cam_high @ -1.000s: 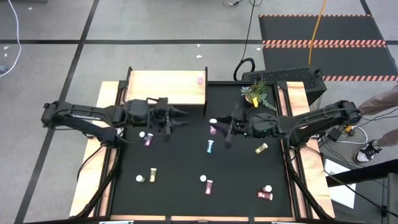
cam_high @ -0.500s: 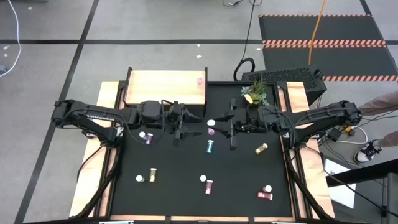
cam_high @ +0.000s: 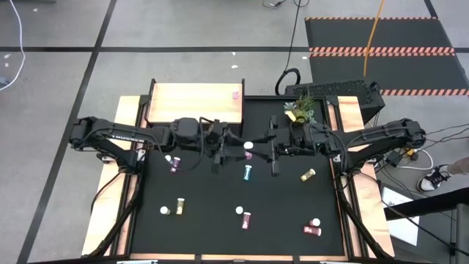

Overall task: Pick and place medicine bottles onto shelf by color
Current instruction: Put the right pink pill bottle on the shelf aligned with the other pink pill bottle

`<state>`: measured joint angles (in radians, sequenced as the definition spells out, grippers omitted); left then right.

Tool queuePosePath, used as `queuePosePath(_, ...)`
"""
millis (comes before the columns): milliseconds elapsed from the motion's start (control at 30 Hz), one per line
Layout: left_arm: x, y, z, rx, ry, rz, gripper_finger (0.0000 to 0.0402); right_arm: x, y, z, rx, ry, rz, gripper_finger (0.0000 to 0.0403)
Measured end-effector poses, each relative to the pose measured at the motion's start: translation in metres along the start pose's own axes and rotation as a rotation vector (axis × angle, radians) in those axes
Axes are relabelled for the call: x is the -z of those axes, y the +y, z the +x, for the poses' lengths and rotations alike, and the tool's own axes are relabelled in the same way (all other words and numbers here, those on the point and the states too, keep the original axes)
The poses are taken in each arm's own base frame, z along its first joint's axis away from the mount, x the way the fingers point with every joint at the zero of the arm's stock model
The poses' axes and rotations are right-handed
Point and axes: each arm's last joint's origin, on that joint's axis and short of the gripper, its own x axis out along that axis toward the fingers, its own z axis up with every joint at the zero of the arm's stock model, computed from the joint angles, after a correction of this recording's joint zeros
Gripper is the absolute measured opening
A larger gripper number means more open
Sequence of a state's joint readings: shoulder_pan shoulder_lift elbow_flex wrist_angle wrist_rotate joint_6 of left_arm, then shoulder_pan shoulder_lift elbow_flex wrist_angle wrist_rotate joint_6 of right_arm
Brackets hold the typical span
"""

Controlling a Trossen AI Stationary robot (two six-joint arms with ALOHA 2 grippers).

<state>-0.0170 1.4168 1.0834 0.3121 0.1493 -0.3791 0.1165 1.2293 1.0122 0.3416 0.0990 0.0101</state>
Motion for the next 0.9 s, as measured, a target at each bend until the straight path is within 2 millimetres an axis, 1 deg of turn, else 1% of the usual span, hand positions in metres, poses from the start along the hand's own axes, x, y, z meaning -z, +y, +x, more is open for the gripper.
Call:
queuePosePath(100,-0.0007,-0.0003,-0.0003,0.000,-0.004,0.006,0.0273,-0.0002,0.0008,0.0000,-0.024,-0.002,-0.003,0.0116)
queuePosePath(567,-0.0040,-0.0010,-0.0002,-0.004,-0.044,0.043,0.0273,-0.0032,-0.0012,0.0001,-0.028,-0.033,-0.001,0.0116)
queuePosePath(900,0.0002,0.0027,-0.0007,-0.030,0.007,0.066,0.0273,-0.0036,-0.0053,0.0005,-0.029,-0.036,0.015,0.0116)
